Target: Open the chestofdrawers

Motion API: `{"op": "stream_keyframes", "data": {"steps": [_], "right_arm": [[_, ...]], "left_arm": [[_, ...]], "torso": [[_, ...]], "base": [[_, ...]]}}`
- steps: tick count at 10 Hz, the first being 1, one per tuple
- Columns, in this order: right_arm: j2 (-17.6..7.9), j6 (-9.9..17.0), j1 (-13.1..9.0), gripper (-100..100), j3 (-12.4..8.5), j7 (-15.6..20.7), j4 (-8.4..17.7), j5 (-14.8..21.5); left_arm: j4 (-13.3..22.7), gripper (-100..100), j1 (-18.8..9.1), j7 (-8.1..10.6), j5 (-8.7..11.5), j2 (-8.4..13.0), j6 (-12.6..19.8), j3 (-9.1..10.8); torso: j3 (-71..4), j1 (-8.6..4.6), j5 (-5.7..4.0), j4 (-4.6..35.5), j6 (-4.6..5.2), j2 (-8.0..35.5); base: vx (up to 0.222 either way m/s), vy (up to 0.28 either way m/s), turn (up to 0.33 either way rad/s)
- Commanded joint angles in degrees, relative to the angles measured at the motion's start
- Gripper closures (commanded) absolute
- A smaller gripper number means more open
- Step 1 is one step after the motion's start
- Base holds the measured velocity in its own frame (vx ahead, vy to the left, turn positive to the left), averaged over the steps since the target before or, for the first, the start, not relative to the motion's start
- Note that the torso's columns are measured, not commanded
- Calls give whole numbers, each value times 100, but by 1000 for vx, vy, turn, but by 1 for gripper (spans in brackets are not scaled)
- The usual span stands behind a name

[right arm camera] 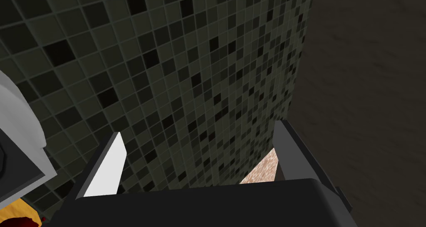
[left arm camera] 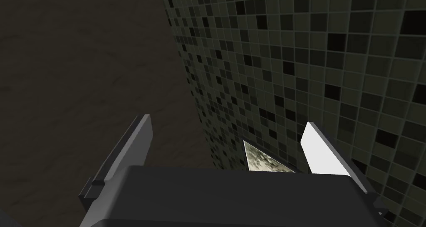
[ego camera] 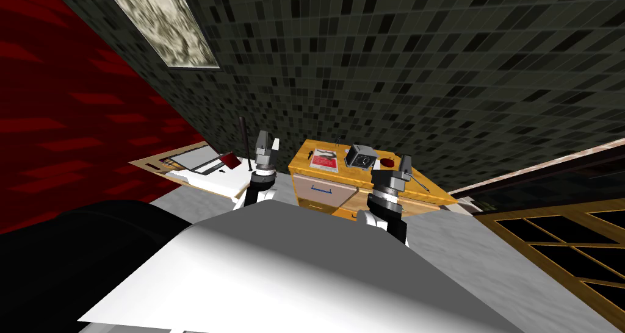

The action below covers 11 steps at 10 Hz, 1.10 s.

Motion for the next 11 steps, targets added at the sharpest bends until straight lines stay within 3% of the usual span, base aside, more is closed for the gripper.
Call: {"op": "stream_keyframes", "data": {"steps": [1,9,10,11], "right_arm": [[0,0,0,0,0,0,0,0],[0,-1,0,0,0,0,-2,0],[-276,-21,-15,-100,-11,121,36,62],[-438,-41,-31,-100,-23,245,75,124]], "left_arm": [[0,0,0,0,0,0,0,0],[-2,0,0,0,0,0,0,0],[-2,0,0,0,0,0,-1,0],[0,0,0,0,0,0,0,0]], "torso": [[-467,0,0,235,0,232],[-7073,0,0,3537,0,3539],[-7919,0,0,3960,0,3962],[-8314,-1,0,4149,0,4154]], "base": [[0,0,0],[0,0,0],[8,1,-18],[6,0,-31]]}}
